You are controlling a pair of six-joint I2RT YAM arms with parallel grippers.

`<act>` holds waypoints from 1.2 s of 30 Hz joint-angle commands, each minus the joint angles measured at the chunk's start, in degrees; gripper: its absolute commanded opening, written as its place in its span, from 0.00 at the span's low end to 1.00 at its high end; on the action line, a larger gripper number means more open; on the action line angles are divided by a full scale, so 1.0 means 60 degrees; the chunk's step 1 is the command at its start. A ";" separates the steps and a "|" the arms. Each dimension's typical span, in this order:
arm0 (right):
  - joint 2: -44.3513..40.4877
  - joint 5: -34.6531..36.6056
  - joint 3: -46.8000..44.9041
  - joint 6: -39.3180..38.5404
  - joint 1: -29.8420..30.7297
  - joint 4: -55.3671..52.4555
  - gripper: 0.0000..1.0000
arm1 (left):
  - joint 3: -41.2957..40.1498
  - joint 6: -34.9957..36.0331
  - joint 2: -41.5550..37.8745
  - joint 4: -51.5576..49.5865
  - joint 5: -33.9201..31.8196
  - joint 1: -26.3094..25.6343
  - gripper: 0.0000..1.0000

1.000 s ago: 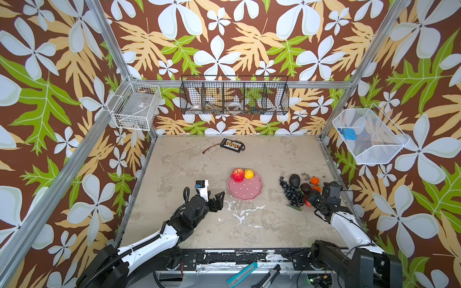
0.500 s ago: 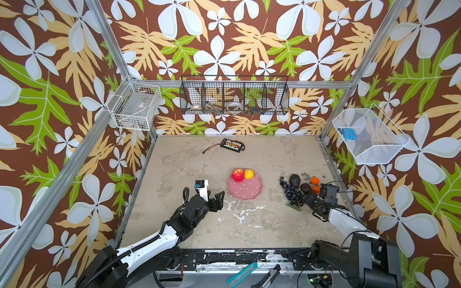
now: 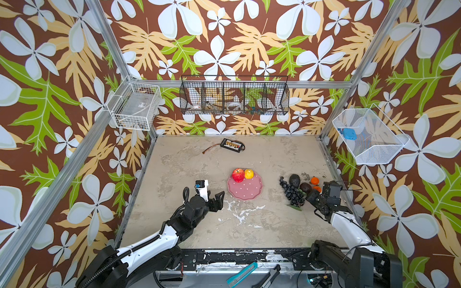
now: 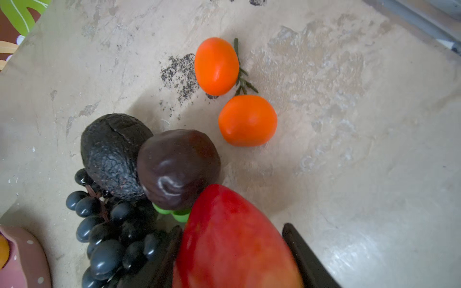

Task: Arrange fruit in a fruit bowl
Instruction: Pick up the fruit from the middle-right of the table, then place the fruit in the fruit bowl.

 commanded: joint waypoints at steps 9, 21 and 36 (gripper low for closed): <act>-0.0741 -0.0037 0.1243 -0.0801 0.0833 -0.1021 0.52 | 0.0001 0.0122 -0.0204 0.0132 -0.0463 -0.0008 0.83; 0.0293 -0.1400 0.2288 -0.1544 0.2400 -0.0249 0.52 | 0.0061 0.0201 -0.0091 0.0103 -0.0514 -0.0008 0.83; 0.4202 -0.1234 0.4431 -0.2838 0.5962 0.0352 0.53 | 0.0061 0.0298 -0.0398 -0.0161 -0.0769 -0.0008 0.83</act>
